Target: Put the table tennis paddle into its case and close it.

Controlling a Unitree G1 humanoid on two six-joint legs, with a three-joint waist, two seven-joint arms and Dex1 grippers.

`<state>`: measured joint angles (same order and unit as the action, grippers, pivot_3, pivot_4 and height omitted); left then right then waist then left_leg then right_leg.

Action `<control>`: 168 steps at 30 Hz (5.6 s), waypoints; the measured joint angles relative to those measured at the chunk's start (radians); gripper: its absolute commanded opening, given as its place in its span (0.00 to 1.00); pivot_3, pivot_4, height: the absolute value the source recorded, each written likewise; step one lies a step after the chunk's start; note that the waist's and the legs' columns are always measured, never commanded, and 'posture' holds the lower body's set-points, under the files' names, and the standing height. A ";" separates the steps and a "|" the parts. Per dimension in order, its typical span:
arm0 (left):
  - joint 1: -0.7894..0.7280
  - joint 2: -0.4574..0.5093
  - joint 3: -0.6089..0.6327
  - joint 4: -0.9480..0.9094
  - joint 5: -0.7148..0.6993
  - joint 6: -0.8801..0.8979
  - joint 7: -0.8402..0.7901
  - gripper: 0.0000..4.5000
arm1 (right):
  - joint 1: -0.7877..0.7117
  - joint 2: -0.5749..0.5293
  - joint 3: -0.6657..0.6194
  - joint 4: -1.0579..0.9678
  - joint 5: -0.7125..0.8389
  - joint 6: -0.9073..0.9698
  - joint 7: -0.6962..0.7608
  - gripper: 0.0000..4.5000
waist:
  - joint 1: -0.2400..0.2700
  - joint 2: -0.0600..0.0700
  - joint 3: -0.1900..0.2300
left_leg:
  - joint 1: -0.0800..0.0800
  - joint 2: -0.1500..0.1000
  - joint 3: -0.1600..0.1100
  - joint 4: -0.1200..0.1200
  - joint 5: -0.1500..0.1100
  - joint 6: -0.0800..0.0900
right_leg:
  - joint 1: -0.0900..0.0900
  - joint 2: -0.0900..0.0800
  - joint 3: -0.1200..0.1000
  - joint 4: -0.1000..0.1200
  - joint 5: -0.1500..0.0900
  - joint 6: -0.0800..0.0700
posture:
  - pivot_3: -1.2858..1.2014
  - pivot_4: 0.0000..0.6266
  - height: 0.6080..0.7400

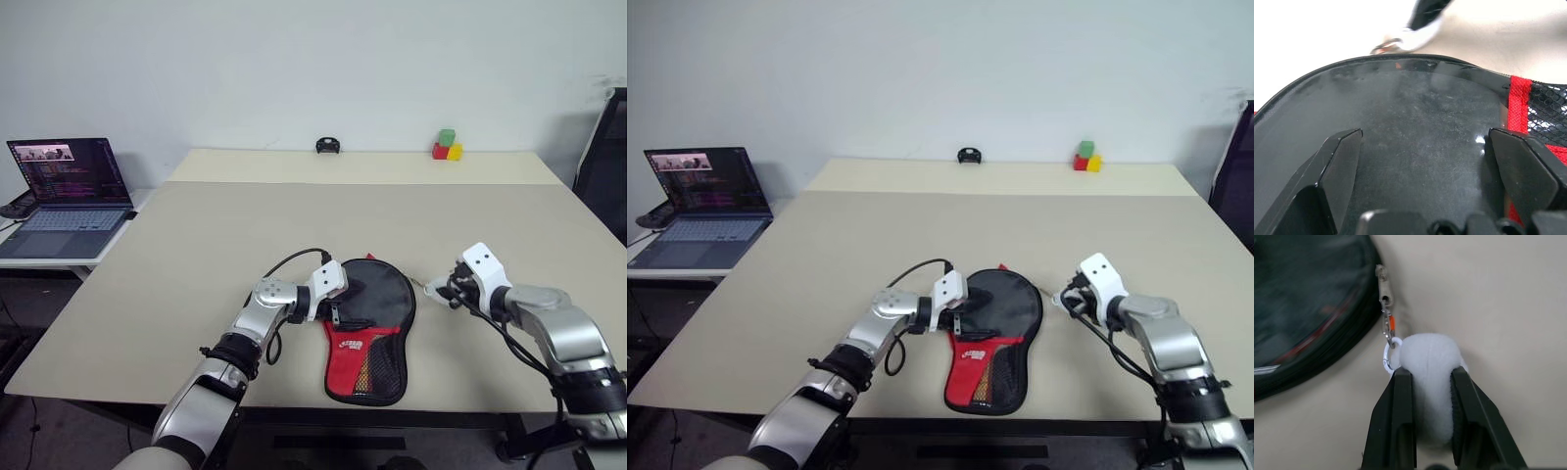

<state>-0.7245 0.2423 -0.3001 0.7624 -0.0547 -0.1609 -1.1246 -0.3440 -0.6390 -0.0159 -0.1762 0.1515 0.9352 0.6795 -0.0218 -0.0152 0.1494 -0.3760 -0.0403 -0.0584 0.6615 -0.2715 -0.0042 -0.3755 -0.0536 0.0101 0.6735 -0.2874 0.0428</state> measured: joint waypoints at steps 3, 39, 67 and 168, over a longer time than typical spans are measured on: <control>-0.001 -0.006 0.001 0.005 -0.001 0.000 -0.006 1.00 | 0.119 -0.060 -0.034 -0.181 0.070 0.110 0.023 0.10 | 0.006 0.000 0.000 | 0.000 0.000 -0.002 0.000 -0.001 0.001 | 0.002 0.000 -0.002 -0.003 -0.001 0.001 | 0.52 0.24 1.00; -0.025 -0.048 -0.027 0.040 0.001 -0.001 -0.043 1.00 | 0.518 -0.202 -0.087 -0.610 0.509 0.311 0.058 0.09 | 0.041 0.002 -0.013 | -0.004 0.000 -0.020 -0.002 -0.009 0.005 | 0.018 -0.001 -0.024 -0.028 -0.004 0.002 | 0.52 0.24 1.00; -0.052 -0.061 -0.028 0.100 0.011 -0.007 -0.017 1.00 | 0.536 -0.181 -0.101 -0.623 0.693 0.365 -0.015 1.00 | 0.044 -0.001 -0.014 | 0.002 0.000 -0.021 -0.001 -0.009 0.004 | 0.023 -0.002 -0.024 -0.028 -0.008 0.008 | 0.52 0.24 1.00; -0.120 -0.158 -0.027 0.222 0.053 -0.058 0.016 1.00 | 0.635 -0.510 -0.020 -0.693 0.324 -0.139 0.283 0.01 | 0.086 -0.003 -0.009 | -0.006 -0.004 -0.023 -0.001 -0.011 0.005 | 0.021 -0.008 -0.027 -0.046 -0.004 0.018 | 0.52 0.24 1.00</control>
<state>-0.8442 0.0840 -0.3267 0.9844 -0.0018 -0.2189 -1.1085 0.2909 -1.1492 -0.0359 -0.8689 0.4752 0.7966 0.9621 0.0639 -0.0179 0.1404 -0.3817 -0.0438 -0.0818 0.6608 -0.2824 0.0005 -0.3543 -0.0616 -0.0164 0.6275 -0.2912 0.0610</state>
